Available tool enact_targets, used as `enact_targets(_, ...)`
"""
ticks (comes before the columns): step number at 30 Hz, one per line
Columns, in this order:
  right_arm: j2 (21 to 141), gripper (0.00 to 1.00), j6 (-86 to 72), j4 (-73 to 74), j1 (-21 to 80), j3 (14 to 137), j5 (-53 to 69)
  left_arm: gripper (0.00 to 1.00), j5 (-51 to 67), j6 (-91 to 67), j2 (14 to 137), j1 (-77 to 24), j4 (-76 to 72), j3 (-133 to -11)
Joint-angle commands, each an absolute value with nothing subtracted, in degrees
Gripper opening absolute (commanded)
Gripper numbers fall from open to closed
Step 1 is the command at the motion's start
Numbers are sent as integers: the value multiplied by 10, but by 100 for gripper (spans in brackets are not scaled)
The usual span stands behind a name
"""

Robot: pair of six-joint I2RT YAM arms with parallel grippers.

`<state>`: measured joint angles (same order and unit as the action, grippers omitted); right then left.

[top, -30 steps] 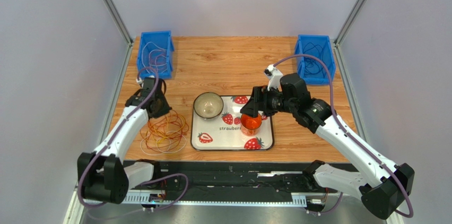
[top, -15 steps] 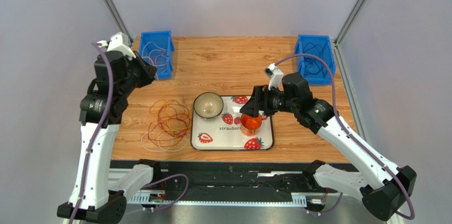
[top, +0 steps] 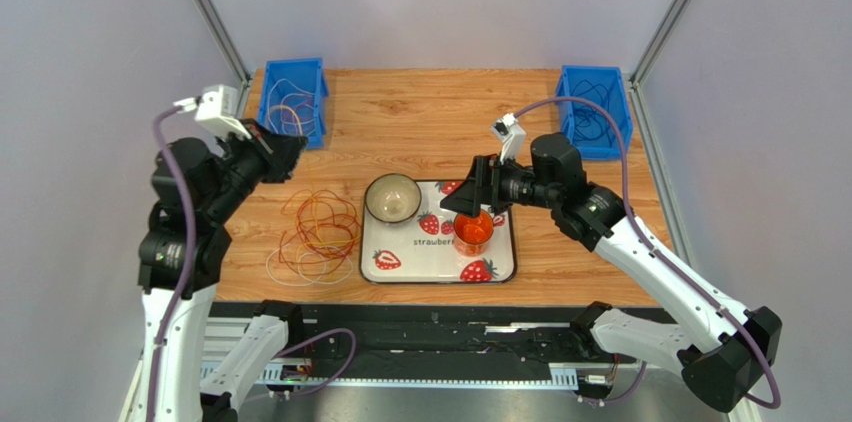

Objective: Untangle the cables
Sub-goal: Pick up the cable from the cable.

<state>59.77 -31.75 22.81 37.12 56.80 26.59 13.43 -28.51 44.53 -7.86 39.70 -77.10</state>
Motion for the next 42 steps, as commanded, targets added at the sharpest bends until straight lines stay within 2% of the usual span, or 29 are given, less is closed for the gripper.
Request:
enact_targets(1,665,82,-406,123,378,578,307,0,181,-301,411,-81,359,-684)
enact_targets(9,875,81,-492,69,452,712,323,0,178,-272,345,-81,424,-673)
enact_targets(14,1019,79,-483,115,484,889,336,0,163,-258,304,-81,483,-665)
enact_targets(21,1220,72,-512,162,508,1068,395,0,149,-244,237,-81,512,-627)
enact_targets(24,1262,68,-510,191,523,1121,400,0,151,-237,219,-81,519,-611)
enact_targets(35,1394,63,-508,224,564,1235,403,0,130,-220,200,-97,537,-610)
enact_targets(42,1418,57,-519,216,579,1266,409,0,105,-212,194,-110,552,-621)
